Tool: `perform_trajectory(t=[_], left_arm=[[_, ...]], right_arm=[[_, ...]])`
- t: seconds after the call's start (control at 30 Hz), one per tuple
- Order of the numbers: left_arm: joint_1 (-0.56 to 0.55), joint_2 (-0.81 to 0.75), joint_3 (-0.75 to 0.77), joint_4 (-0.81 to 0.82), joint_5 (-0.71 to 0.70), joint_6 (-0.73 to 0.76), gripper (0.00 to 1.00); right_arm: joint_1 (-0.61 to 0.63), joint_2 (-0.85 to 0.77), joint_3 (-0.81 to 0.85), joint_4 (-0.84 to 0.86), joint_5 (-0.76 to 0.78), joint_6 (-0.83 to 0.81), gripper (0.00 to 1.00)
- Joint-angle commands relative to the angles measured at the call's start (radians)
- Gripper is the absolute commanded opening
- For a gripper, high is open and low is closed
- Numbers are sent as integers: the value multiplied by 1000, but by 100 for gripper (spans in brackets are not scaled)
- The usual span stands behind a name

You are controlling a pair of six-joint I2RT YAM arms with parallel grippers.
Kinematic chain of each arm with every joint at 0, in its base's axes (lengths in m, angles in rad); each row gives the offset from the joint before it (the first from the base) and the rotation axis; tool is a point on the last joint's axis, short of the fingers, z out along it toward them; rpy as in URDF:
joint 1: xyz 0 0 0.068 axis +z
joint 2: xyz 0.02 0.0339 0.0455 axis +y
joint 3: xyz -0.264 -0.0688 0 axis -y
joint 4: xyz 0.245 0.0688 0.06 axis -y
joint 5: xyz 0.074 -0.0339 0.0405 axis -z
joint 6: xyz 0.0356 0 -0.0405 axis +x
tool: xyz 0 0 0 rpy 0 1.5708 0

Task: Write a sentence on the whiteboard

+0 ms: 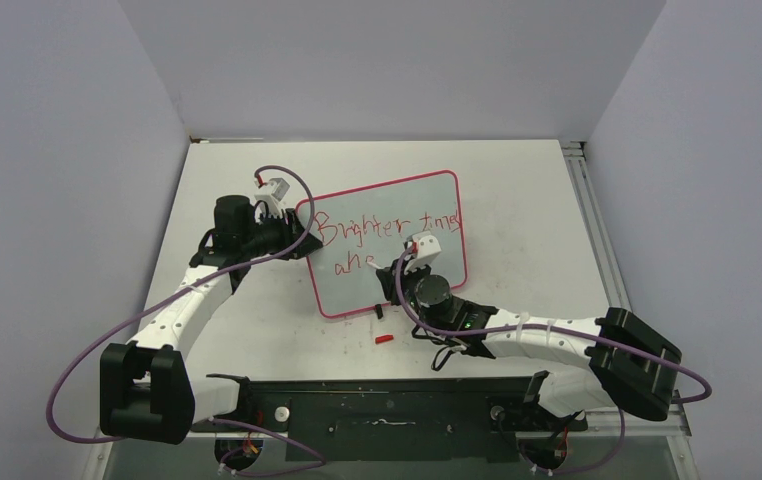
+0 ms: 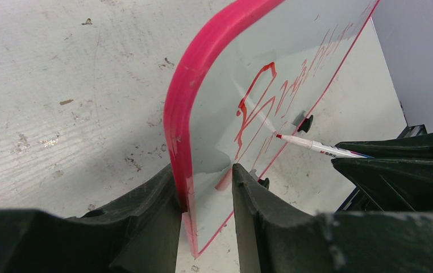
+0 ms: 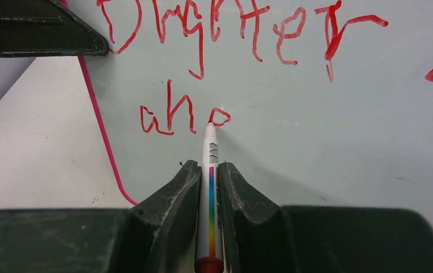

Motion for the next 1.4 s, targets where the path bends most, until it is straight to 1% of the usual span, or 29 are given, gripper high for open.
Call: perform_trajectory(t=[0.0, 0.37, 0.8, 1.03, 1.37], left_arm=[[1, -24, 39, 33, 38, -5, 34], [2, -24, 39, 33, 37, -5, 34], [1, -22, 39, 34, 35, -5, 34], [1, -23, 37, 33, 37, -5, 34], [1, -19, 38, 34, 37, -5, 34]], right_arm=[[7, 4, -17, -8, -3, 21, 5], [7, -36, -18, -69, 55, 18, 5], [-1, -140, -24, -68, 81, -8, 5], [-41, -110, -22, -42, 52, -7, 5], [-57, -92, -26, -26, 24, -1, 5]])
